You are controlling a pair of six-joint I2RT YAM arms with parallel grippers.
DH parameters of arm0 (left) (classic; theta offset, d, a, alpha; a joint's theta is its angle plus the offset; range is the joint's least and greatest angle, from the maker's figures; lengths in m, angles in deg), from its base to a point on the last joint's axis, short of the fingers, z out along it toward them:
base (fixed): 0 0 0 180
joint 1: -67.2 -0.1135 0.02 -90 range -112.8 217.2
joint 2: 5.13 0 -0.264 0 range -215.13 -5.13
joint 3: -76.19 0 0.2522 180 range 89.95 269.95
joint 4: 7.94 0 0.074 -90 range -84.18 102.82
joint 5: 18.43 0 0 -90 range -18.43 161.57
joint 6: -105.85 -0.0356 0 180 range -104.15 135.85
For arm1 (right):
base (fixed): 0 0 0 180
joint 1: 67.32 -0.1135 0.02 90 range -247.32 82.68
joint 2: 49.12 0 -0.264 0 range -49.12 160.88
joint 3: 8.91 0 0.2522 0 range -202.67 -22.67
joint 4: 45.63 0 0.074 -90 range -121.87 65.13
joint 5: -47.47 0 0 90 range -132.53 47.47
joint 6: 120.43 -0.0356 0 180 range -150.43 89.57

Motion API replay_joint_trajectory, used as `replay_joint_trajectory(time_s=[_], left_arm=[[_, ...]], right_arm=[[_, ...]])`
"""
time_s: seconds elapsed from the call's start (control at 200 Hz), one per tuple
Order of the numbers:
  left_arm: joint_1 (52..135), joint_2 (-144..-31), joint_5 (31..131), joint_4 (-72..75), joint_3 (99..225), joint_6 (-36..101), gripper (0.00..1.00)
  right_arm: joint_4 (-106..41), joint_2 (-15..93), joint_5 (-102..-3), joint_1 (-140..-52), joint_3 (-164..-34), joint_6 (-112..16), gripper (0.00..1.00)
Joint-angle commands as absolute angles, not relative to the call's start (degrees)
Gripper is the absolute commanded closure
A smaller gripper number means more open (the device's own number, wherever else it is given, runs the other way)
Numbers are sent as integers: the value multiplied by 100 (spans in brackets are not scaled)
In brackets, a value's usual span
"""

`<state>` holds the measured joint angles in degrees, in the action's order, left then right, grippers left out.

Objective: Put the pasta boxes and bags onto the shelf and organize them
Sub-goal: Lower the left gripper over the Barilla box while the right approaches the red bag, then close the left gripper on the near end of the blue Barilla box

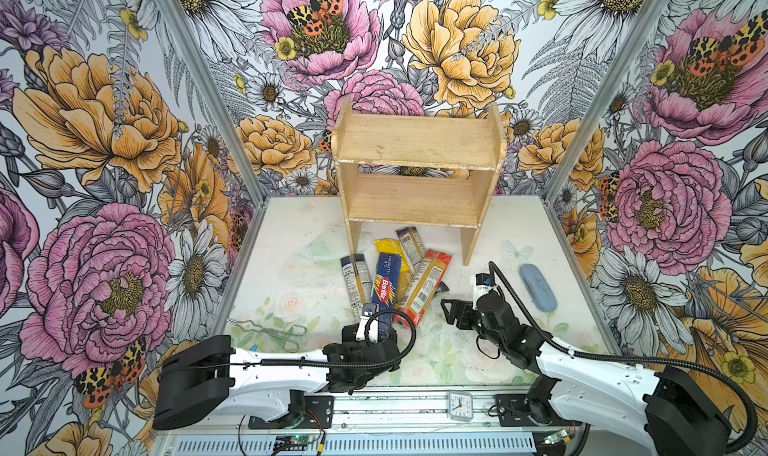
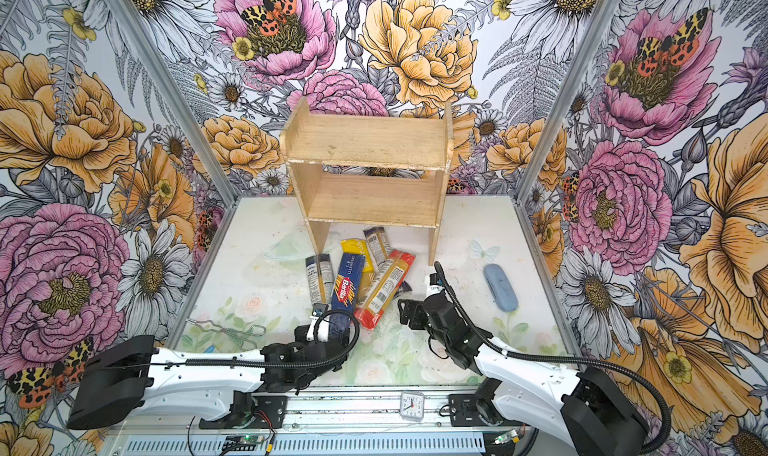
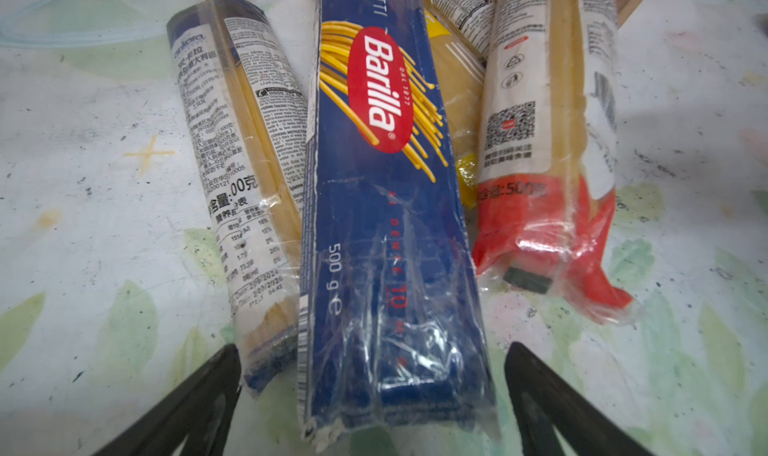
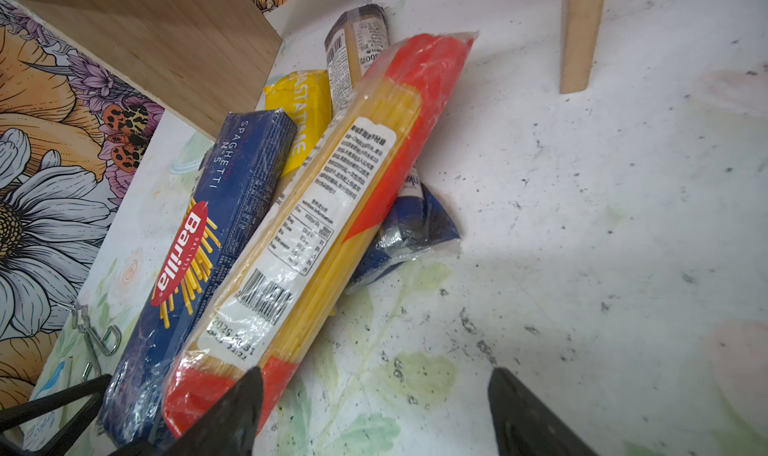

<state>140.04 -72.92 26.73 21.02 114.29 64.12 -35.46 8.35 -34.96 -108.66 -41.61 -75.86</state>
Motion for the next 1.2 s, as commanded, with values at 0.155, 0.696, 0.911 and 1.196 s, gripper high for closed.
replay_joint_trajectory(time_s=[0.155, 0.696, 0.911, 1.196], left_arm=[[13801, -7384, 2604, 1880, 11176, 6671, 1], [13520, -8081, 2899, 1486, 11454, 6209, 1], [13499, -8178, 2894, 1508, 11565, 6138, 1], [13409, -8212, 3003, 1378, 11518, 6039, 11]], right_arm=[[-3604, 1180, -3576, -10898, -4796, -7525, 14], [-3608, 1895, -3479, -10880, -5311, -7184, 12], [-3606, 1840, -3558, -10854, -5309, -7165, 12], [-3604, 1496, -3442, -10854, -5084, -7238, 12]])
